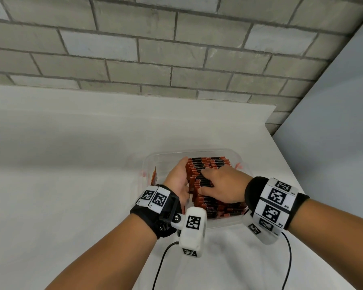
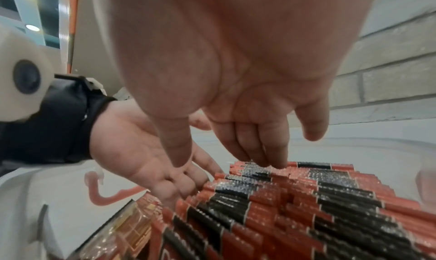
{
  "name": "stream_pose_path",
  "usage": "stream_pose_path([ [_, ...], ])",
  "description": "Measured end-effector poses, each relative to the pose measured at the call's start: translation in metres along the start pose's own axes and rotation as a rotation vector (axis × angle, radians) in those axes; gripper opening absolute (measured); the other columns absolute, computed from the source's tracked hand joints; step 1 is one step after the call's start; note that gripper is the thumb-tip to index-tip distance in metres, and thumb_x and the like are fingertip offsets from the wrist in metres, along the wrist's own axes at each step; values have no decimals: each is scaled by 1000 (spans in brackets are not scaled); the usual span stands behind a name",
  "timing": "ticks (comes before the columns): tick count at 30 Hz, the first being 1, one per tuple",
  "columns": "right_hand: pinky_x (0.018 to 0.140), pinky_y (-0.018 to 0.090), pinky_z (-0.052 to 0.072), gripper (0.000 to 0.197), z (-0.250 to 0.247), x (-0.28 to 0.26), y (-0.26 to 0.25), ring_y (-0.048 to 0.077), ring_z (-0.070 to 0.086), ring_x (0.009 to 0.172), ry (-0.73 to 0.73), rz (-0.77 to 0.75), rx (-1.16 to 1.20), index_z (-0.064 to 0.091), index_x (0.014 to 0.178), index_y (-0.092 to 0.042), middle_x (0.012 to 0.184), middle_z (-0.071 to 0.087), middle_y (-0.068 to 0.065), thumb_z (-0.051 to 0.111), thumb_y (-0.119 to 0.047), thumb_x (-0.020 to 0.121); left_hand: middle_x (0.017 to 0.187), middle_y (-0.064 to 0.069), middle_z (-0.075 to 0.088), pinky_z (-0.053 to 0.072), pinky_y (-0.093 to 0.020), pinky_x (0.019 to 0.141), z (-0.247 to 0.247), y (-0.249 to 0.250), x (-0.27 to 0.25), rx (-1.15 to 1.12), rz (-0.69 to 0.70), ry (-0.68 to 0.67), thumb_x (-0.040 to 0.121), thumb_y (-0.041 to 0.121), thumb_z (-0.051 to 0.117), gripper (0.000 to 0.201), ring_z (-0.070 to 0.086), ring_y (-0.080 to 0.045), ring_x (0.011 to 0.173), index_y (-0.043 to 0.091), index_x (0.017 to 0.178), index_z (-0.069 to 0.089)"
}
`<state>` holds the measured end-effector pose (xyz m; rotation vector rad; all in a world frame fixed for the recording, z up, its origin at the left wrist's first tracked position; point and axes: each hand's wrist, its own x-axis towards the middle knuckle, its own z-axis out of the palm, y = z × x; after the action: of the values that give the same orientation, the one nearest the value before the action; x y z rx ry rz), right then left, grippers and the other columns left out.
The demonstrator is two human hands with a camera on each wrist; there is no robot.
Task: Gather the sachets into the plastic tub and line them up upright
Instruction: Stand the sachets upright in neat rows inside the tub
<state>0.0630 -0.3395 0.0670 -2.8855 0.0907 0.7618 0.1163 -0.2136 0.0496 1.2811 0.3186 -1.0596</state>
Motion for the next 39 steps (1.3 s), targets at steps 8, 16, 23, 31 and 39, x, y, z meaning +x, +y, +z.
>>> stream_pose_path([
  [8, 104, 40, 38, 55, 0, 8, 0, 25, 50, 119, -38, 35, -74, 42, 137, -11, 141, 44, 8, 43, -49, 96, 130, -16, 52, 41, -34, 86, 0, 2, 2, -27, -18, -46, 99, 49, 38, 56, 49, -27, 121, 10, 140, 40],
  [16, 108, 41, 36, 57, -6, 9, -4, 27, 43, 129, -52, 37, -74, 34, 144, -12, 151, 32, 8, 43, -43, 97, 93, -7, 55, 41, -27, 59, 3, 3, 5, -24, -5, -11, 100, 47, 35, 35, 50, -15, 77, 18, 89, 52],
  [23, 101, 41, 42, 55, -10, 18, -4, 27, 48, 122, -92, 63, -115, 40, 139, -11, 144, 42, 9, 44, -44, 96, 141, -10, 46, 37, -32, 82, 3, 5, 4, -38, -9, -21, 99, 51, 35, 60, 42, -26, 131, 11, 144, 37],
  [31, 101, 40, 43, 56, -17, 28, -6, 27, 48, 124, -78, 94, -103, 39, 140, -10, 148, 37, 10, 43, -44, 96, 141, -8, 47, 35, -35, 95, 2, 7, 8, -49, 30, 10, 99, 51, 34, 58, 41, -23, 132, 11, 141, 41],
  [39, 88, 36, 49, 49, -19, 35, -6, 24, 57, 103, -48, 104, -68, 47, 132, -13, 126, 56, 7, 44, -45, 95, 136, -11, 51, 44, -32, 65, 4, 13, 14, -89, 21, -3, 98, 53, 35, 63, 55, -22, 101, 9, 142, 39],
])
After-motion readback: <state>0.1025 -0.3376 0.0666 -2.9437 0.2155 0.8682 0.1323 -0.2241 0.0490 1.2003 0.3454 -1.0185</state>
